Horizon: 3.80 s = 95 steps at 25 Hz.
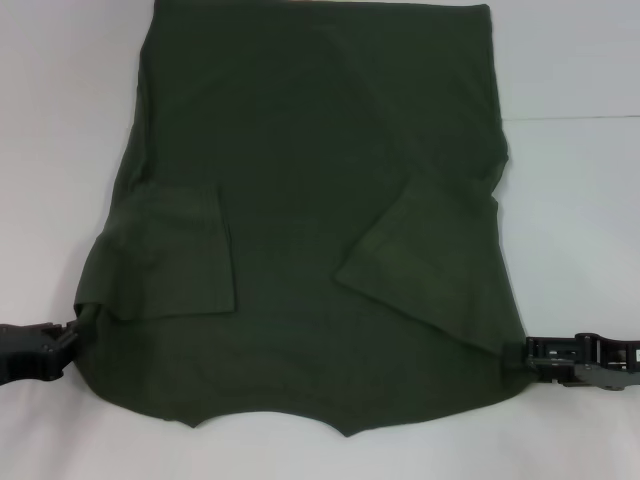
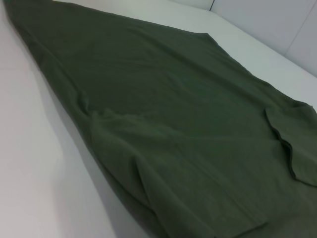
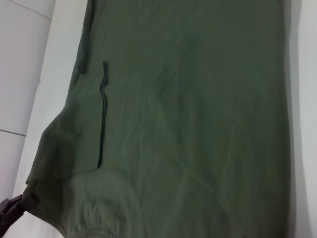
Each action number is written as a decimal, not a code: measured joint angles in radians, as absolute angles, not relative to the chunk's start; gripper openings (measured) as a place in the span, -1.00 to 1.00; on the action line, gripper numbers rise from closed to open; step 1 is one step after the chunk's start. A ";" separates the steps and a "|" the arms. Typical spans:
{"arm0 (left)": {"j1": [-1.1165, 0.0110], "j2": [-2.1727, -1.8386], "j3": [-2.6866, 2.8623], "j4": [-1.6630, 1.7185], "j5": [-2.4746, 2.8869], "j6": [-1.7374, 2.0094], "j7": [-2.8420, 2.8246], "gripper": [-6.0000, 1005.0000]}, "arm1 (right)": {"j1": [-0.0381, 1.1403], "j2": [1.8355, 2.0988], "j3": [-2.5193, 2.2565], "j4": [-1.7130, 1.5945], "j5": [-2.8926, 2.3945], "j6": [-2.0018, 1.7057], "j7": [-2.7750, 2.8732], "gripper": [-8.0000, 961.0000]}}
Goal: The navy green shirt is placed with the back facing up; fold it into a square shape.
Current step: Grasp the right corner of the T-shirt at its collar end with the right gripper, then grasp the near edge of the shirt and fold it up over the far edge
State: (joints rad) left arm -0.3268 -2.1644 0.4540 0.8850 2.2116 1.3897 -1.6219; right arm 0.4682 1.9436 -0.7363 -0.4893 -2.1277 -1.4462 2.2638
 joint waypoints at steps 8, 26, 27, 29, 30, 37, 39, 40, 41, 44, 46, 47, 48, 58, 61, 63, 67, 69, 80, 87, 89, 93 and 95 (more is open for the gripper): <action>-0.327 -2.164 0.454 0.885 2.208 1.390 -1.621 -0.89 | 0.468 1.941 -0.734 -0.491 -2.133 -1.428 2.278 0.41; -0.327 -2.164 0.451 0.892 2.206 1.388 -1.621 -0.89 | 0.486 1.944 -0.738 -0.500 -2.169 -1.415 2.307 -0.62; -0.327 -2.164 0.451 0.892 2.206 1.388 -1.621 -0.89 | 0.486 1.944 -0.738 -0.500 -2.169 -1.415 2.307 -0.70; -0.328 -2.164 0.451 0.892 2.206 1.388 -1.621 -0.89 | 0.486 1.944 -0.738 -0.500 -2.171 -1.415 2.306 -0.85; -0.328 -2.163 0.451 0.892 2.206 1.388 -1.622 -0.89 | 0.486 1.943 -0.737 -0.500 -2.171 -1.416 2.303 -0.93; -0.328 -2.160 0.411 0.896 2.205 1.409 -1.706 -0.89 | 0.458 1.943 -0.681 -0.500 -2.159 -1.448 2.229 -0.93; -0.328 -2.152 0.363 0.896 2.205 1.443 -1.746 -0.89 | 0.442 1.943 -0.646 -0.500 -2.159 -1.468 2.195 -0.93; -0.328 -2.147 0.327 0.894 2.204 1.481 -1.763 -0.89 | 0.426 1.943 -0.615 -0.502 -2.159 -1.483 2.165 -0.93; -0.328 -2.145 0.312 0.894 2.204 1.500 -1.769 -0.89 | 0.417 1.943 -0.600 -0.503 -2.159 -1.489 2.149 -0.93; -0.327 -2.143 0.287 0.892 2.203 1.539 -1.784 -0.89 | 0.401 1.942 -0.575 -0.504 -2.159 -1.502 2.114 -0.93; -0.323 -2.144 0.279 0.891 2.203 1.574 -1.799 -0.89 | 0.387 1.941 -0.554 -0.504 -2.159 -1.518 2.077 -0.93; -0.321 -2.145 0.278 0.891 2.203 1.587 -1.805 -0.89 | 0.381 1.941 -0.545 -0.504 -2.158 -1.527 2.061 -0.93; -0.318 -2.147 0.276 0.890 2.203 1.605 -1.813 -0.89 | 0.373 1.940 -0.534 -0.504 -2.158 -1.537 2.046 -0.93; -0.268 -2.161 0.212 0.843 2.194 1.770 -1.837 -0.89 | 0.268 1.924 -0.404 -0.535 -2.160 -1.659 1.927 -0.93; -0.241 -2.163 0.201 0.832 2.194 1.809 -1.839 -0.89 | 0.238 1.924 -0.376 -0.555 -2.161 -1.694 1.909 -0.93; -0.227 -2.166 0.197 0.825 2.195 1.829 -1.839 -0.89 | 0.222 1.924 -0.362 -0.561 -2.162 -1.711 1.898 -0.93; -0.201 -2.170 0.192 0.809 2.201 1.861 -1.834 -0.89 | 0.193 1.923 -0.353 -0.567 -2.164 -1.725 1.884 -0.93; -0.192 -2.172 0.192 0.800 2.202 1.869 -1.831 -0.89 | 0.183 1.923 -0.352 -0.568 -2.164 -1.730 1.879 -0.93; -0.184 -2.172 0.188 0.784 2.228 1.885 -1.825 -0.89 | 0.169 1.925 -0.300 -0.563 -2.165 -1.735 1.880 -0.93; -0.328 -2.126 0.188 0.737 2.216 1.814 -1.856 -0.89 | 0.261 1.916 -0.187 -0.565 -2.159 -1.729 1.905 -0.93; -0.366 -2.108 0.188 0.704 2.214 1.783 -1.857 -0.89 | 0.305 1.911 -0.149 -0.566 -2.159 -1.713 1.912 -0.93; -0.497 -2.051 0.188 0.616 2.203 1.655 -1.858 -0.89 | 0.393 1.908 -0.109 -0.559 -2.154 -1.643 1.920 -0.93; -0.553 -2.033 0.188 0.590 2.195 1.578 -1.863 -0.89 | 0.439 1.909 -0.108 -0.557 -2.142 -1.589 1.922 -0.93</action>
State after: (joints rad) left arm -0.5528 -2.0328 0.1876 0.5901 2.1953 1.5778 -1.8626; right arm 0.4389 1.9092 -0.1085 -0.5568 -2.1424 -1.5885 1.9224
